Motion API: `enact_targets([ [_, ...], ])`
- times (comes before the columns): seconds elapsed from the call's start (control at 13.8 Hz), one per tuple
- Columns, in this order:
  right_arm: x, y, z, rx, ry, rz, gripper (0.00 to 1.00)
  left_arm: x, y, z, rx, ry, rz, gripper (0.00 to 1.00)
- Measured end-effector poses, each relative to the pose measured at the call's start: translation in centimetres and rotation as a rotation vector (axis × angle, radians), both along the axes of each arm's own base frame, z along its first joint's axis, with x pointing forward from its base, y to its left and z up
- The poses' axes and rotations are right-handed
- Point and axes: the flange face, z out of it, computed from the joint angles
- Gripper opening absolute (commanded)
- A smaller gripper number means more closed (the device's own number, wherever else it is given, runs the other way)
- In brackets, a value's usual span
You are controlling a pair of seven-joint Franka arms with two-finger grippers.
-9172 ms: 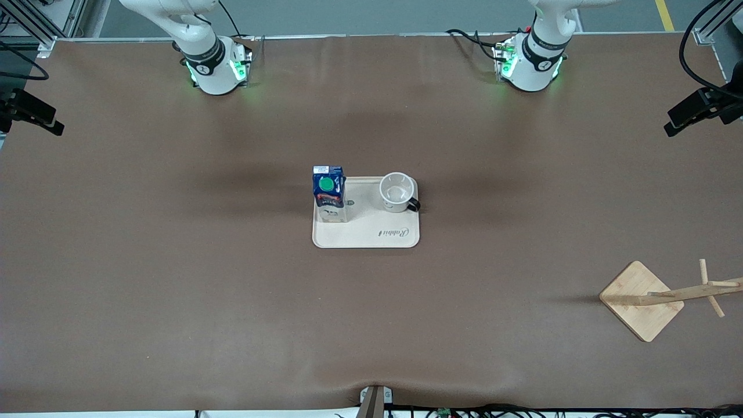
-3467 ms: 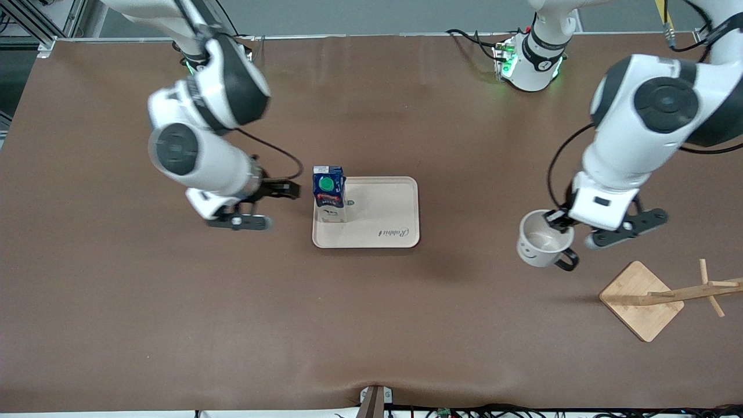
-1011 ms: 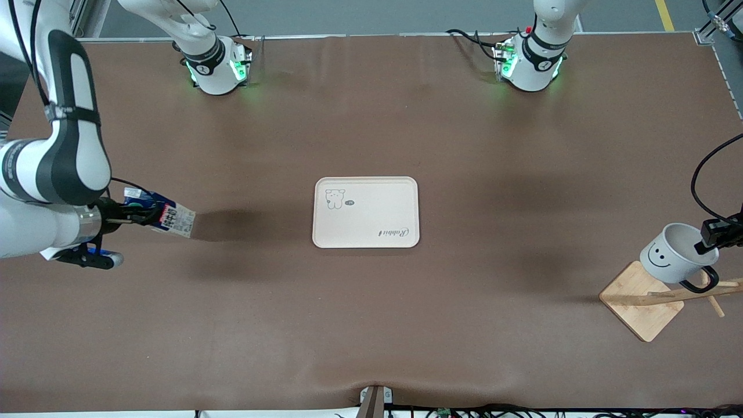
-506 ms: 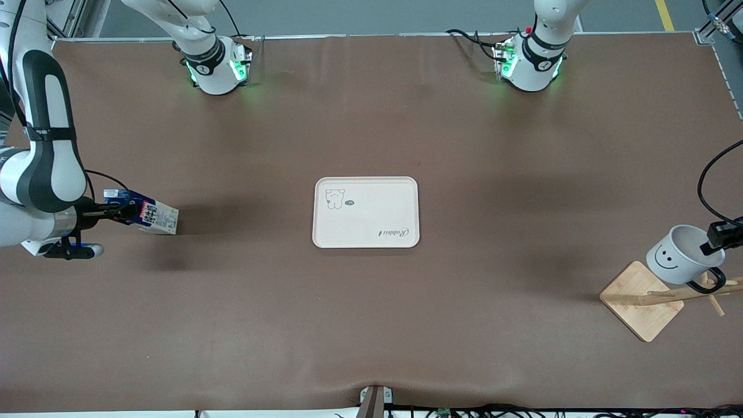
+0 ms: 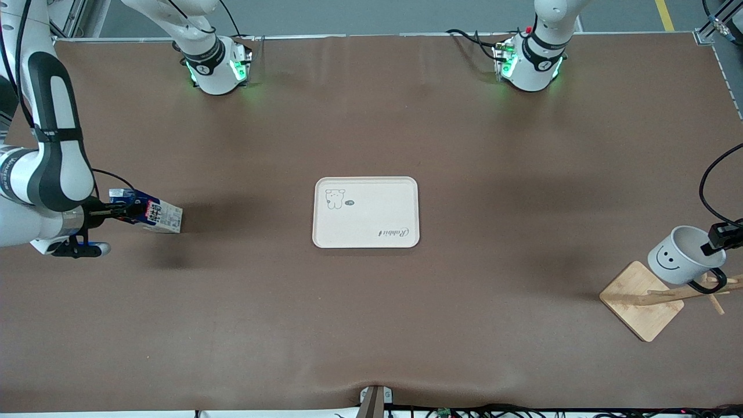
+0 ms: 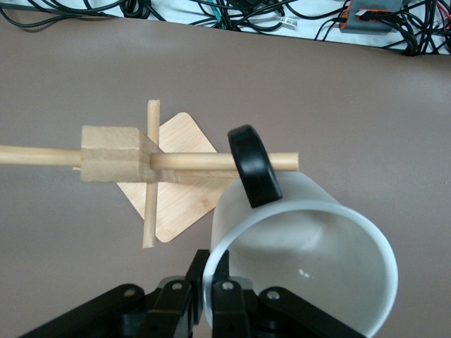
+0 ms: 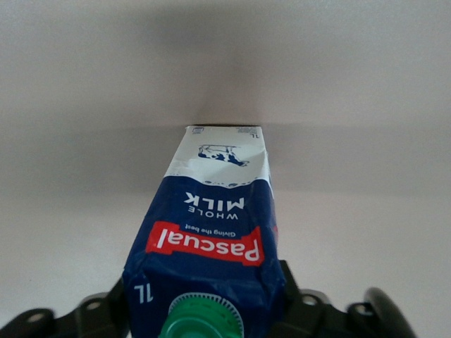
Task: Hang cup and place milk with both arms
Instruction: 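Hang the mug handle on the stand peg while the right gripper lowers the milk, then open both grippers and lift them away from the mug and milk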
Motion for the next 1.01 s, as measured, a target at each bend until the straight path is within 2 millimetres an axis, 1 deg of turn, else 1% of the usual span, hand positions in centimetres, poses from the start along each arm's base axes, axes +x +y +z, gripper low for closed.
enact_targets([
  [0.07, 0.0, -0.1, 0.1, 0.0, -0.001, -0.001, 1.0, 0.1, 0.1, -0.5, -0.005, 0.006, 0.0, 0.95],
  [0.14, 0.1, -0.1, 0.2, -0.001, -0.005, -0.002, 1.0, 0.2, 0.2, -0.9, -0.01, 0.012, 0.0, 1.0],
  [0.22, 0.2, -0.1, 0.4, -0.002, -0.011, -0.002, 1.0, 0.3, 0.3, -1.2, -0.014, 0.012, 0.001, 1.0],
  [0.29, 0.5, -0.1, 0.9, -0.004, -0.021, -0.001, 1.0, 0.6, 0.5, -0.9, -0.016, 0.005, 0.003, 1.0],
  [0.43, 1.1, -0.1, 2.0, -0.008, -0.049, 0.002, 1.0, 1.0, 0.4, 0.4, -0.013, -0.023, 0.001, 1.0],
  [0.58, 1.8, 0.1, 3.7, -0.009, -0.072, 0.008, 1.0, 1.3, -0.3, 1.6, -0.012, -0.037, -0.01, 1.0],
  [0.72, 2.1, 0.5, 5.3, -0.007, -0.078, 0.015, 1.0, 1.6, -1.7, 2.3, -0.017, -0.028, -0.027, 1.0],
  [0.87, 2.5, 0.8, 6.3, -0.008, -0.095, 0.023, 1.0, 1.6, -3.8, 3.0, -0.014, 0.011, -0.014, 1.0],
  [0.94, 3.0, 1.1, 7.1, -0.01, -0.115, 0.028, 1.0, 1.5, -4.8, 3.6, 0.004, 0.03, -0.004, 1.0],
  [1.01, 3.6, 1.5, 8.5, -0.014, -0.144, 0.036, 1.0, 1.3, -5.9, 4.3, 0.021, 0.051, 0.007, 1.0],
])
